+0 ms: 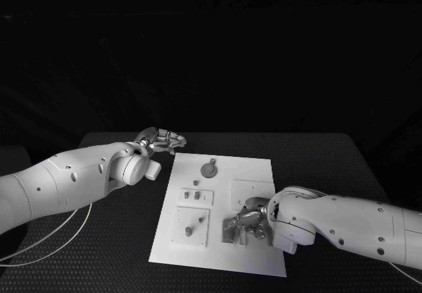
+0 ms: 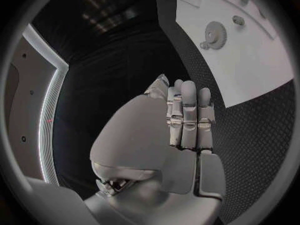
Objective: Assemble the parts on the task board
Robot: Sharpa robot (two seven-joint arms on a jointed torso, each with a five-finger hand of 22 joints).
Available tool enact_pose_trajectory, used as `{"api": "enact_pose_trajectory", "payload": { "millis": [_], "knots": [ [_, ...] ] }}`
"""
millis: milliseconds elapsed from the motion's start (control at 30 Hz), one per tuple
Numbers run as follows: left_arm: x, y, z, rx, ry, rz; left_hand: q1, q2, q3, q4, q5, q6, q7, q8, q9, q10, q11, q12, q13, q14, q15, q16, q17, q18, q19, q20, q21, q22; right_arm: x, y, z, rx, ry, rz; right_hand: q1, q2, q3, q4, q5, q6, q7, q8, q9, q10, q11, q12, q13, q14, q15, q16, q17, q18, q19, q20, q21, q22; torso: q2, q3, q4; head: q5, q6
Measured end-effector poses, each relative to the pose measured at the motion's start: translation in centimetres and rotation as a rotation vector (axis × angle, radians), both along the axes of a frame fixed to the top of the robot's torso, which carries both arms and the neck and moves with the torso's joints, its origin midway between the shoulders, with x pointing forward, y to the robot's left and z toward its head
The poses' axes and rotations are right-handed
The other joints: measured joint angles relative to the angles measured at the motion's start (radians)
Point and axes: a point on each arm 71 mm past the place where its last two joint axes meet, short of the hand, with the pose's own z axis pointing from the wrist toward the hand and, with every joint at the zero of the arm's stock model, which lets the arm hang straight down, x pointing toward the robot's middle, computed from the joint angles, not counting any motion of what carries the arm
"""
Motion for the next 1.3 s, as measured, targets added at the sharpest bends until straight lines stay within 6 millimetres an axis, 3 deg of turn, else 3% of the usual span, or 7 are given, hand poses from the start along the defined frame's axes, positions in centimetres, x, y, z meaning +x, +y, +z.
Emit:
{"api": "enact_pose_trajectory", "payload": {
  "millis": [567, 667, 833, 933, 1300],
  "knots": [
    [0.0, 0.0, 0.0, 0.000, 0.000, 0.000, 0.000, 0.000, 0.000, 0.000, 0.000, 0.000, 0.000, 0.000, 0.000, 0.000, 0.000, 0.000, -0.001, 0.000, 0.000, 0.000, 0.000, 0.000, 0.000, 0.000, 0.000, 0.001, 0.0, 0.0, 0.0, -0.004, -0.009, 0.014, -0.007, -0.007, -0.033, 0.005, 0.000, -0.005, 0.001, -0.002, 0.003, -0.012, 0.002, 0.000, 0.006, -0.007, 0.003, -0.004, -0.003, 0.000, -0.006, -0.002, 0.000, 0.000, -0.001, -0.0011, 0.0004, 0.000, -0.001],
    [0.0, 0.0, 0.0, 0.000, 0.000, 0.000, 0.000, 0.000, 0.000, 0.000, 0.000, 0.000, 0.000, 0.000, 0.000, 0.000, 0.000, 0.000, -0.001, 0.000, 0.000, 0.000, 0.000, 0.000, 0.000, 0.000, 0.000, 0.001, -0.1, -0.1, 0.0, -0.002, -0.012, 0.016, -0.007, -0.007, -0.033, 0.005, 0.000, -0.005, 0.002, -0.013, 0.003, -0.012, 0.002, 0.000, 0.007, -0.007, 0.004, -0.004, -0.003, 0.000, -0.006, -0.002, 0.000, 0.000, -0.001, -0.0011, 0.0005, 0.000, -0.002],
    [0.0, 0.0, 0.0, 0.001, 0.000, 0.001, 0.000, 0.000, 0.000, 0.000, 0.000, 0.000, 0.000, 0.000, 0.000, 0.000, 0.000, 0.000, -0.001, 0.000, 0.000, 0.000, 0.000, 0.000, 0.000, 0.000, 0.000, 0.001, -0.4, -0.6, 0.1, 0.009, -0.019, 0.022, 0.001, 0.000, -0.036, 0.003, 0.000, -0.014, 0.004, -0.017, 0.004, -0.018, 0.000, 0.000, 0.008, -0.008, 0.005, -0.004, -0.003, 0.003, -0.006, -0.001, 0.000, 0.000, -0.001, -0.0009, 0.0010, -0.003, 0.003],
    [0.1, 0.1, 0.0, 0.002, 0.000, 0.003, 0.000, 0.000, 0.000, 0.000, 0.000, 0.000, 0.000, 0.000, 0.000, 0.000, 0.000, 0.000, -0.001, 0.000, 0.000, 0.000, 0.000, 0.000, 0.000, 0.000, 0.000, 0.001, -0.4, -1.4, 0.2, 0.003, -0.024, 0.014, 0.014, -0.011, -0.042, -0.003, 0.000, -0.015, 0.004, -0.014, 0.009, -0.018, 0.000, 0.000, 0.008, -0.008, 0.005, -0.004, -0.003, 0.003, -0.007, 0.000, 0.000, 0.000, -0.001, -0.0006, 0.0007, -0.003, 0.005],
    [0.2, 0.2, 0.0, 0.004, -0.001, 0.006, 0.000, 0.000, 0.000, 0.000, 0.000, 0.000, 0.000, 0.000, 0.000, 0.000, 0.000, 0.000, -0.001, 0.000, 0.000, 0.000, 0.000, 0.000, 0.000, 0.000, 0.000, 0.002, 1.4, -4.1, 4.7, 0.028, -0.105, -0.011, 0.024, -0.013, -0.049, -0.011, 0.000, -0.016, 0.002, -0.014, 0.014, -0.018, 0.000, 0.000, 0.009, -0.008, 0.005, -0.004, 0.002, 0.003, -0.007, 0.000, 0.000, 0.000, -0.001, 0.0013, -0.0013, -0.008, 0.015]
  ]
}}
